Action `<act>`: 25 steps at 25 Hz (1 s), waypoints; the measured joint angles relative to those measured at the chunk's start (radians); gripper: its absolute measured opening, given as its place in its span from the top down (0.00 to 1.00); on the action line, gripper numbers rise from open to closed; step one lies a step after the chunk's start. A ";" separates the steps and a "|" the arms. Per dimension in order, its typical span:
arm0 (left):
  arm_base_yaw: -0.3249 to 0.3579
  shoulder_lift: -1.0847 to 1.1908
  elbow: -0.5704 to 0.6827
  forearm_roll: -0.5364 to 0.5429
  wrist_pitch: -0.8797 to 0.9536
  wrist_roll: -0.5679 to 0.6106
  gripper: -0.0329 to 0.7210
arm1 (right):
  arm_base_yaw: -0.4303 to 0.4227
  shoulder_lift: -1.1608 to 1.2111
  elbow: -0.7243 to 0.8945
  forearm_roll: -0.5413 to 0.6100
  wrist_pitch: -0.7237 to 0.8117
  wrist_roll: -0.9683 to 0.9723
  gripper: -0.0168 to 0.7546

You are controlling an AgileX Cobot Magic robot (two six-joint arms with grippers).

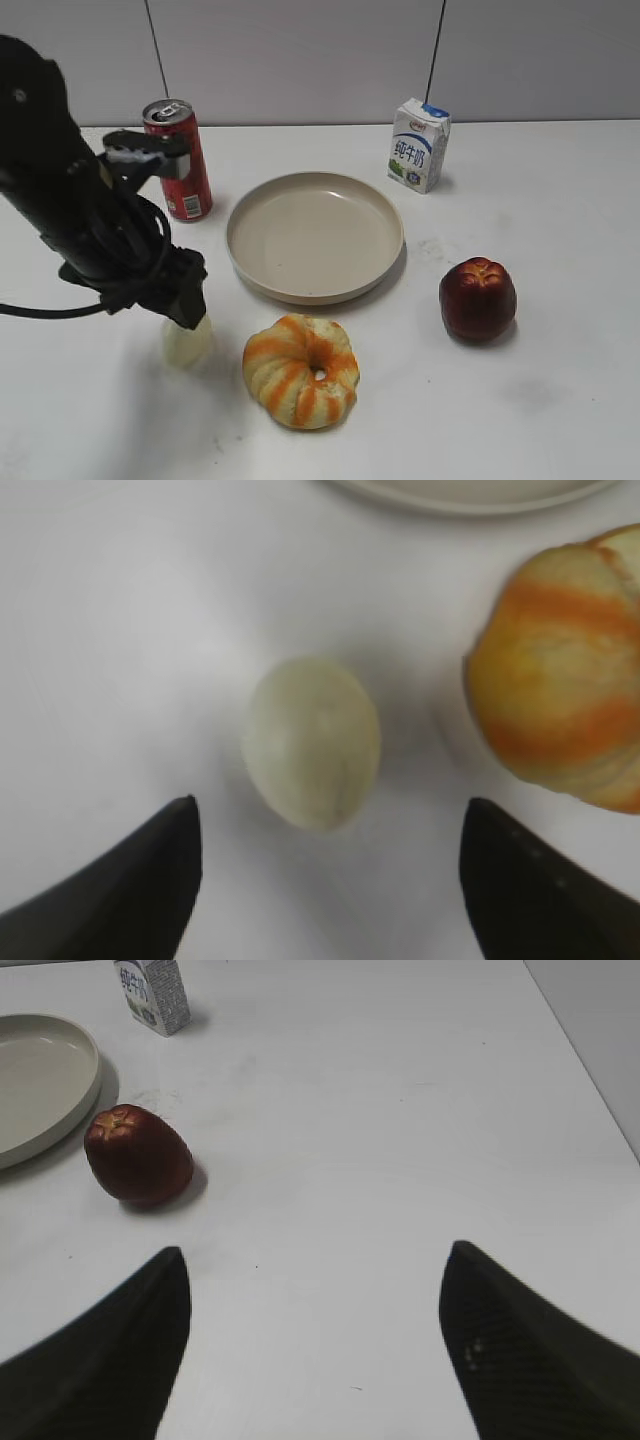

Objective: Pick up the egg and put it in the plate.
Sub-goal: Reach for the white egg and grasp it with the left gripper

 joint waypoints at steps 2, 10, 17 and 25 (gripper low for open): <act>-0.008 0.055 0.000 -0.003 -0.034 0.000 0.15 | 0.000 0.000 0.000 0.000 0.000 0.000 0.22; -0.010 0.191 0.000 -0.005 -0.150 0.001 0.18 | 0.000 0.000 0.000 0.000 0.000 0.000 0.22; -0.010 0.219 -0.003 -0.005 -0.148 0.001 0.36 | 0.000 0.000 0.000 0.000 0.000 0.000 0.22; -0.010 0.220 -0.194 -0.002 0.075 0.001 0.36 | 0.000 0.000 0.000 0.000 0.000 0.000 0.22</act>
